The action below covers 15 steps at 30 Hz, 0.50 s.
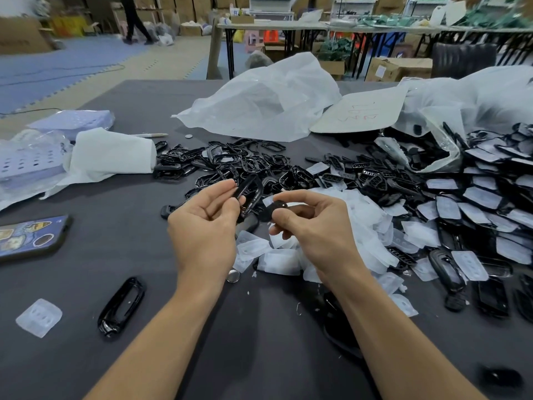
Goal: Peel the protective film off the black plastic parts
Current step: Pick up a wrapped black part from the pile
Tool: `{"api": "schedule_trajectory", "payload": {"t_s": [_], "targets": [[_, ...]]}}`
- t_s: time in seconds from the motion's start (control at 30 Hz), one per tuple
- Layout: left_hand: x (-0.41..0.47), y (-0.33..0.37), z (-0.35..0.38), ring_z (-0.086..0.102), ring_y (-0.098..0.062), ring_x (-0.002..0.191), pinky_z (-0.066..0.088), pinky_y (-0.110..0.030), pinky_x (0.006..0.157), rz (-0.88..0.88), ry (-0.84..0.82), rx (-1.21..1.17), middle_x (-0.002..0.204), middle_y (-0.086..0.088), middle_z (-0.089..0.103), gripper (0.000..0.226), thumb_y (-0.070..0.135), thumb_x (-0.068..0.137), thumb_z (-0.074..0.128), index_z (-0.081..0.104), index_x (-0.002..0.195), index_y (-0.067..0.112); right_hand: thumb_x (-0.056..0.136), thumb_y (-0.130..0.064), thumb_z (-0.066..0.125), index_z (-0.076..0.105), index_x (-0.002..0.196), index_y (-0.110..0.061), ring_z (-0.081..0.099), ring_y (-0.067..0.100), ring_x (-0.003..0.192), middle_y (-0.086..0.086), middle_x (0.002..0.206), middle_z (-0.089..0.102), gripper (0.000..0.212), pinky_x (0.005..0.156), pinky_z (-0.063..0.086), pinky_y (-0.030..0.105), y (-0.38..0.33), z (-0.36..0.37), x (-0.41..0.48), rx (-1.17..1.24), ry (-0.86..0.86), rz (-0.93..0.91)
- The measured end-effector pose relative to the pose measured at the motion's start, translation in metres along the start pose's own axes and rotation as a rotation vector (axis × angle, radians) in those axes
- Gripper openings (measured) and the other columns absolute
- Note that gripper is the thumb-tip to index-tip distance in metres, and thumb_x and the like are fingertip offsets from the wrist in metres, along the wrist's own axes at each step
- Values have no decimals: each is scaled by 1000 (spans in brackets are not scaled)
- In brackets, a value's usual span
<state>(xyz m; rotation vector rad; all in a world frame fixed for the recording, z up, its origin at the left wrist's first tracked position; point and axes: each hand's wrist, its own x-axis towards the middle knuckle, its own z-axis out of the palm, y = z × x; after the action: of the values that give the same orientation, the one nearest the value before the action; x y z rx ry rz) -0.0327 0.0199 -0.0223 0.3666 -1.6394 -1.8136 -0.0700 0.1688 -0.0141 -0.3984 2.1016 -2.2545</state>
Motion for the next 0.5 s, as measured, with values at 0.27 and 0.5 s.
{"api": "schedule_trajectory", "payload": {"t_s": [0.27,0.5], "targets": [[-9,4,2,76,-2,96,57,-13,83,78,-104,116,95,18,80,40,0,88,71,78,99,38,88,-17,80,77,75,-14,72,26,56,8,65,74,14,54,51,29,0,3,-1,-110,34,-59],[-7,8,0,76,-3,92,56,-13,80,-26,-182,78,88,8,81,47,-10,85,68,81,88,34,86,-33,83,72,65,-19,61,14,46,-3,55,68,27,50,50,29,0,2,-5,-433,138,-105]]}}
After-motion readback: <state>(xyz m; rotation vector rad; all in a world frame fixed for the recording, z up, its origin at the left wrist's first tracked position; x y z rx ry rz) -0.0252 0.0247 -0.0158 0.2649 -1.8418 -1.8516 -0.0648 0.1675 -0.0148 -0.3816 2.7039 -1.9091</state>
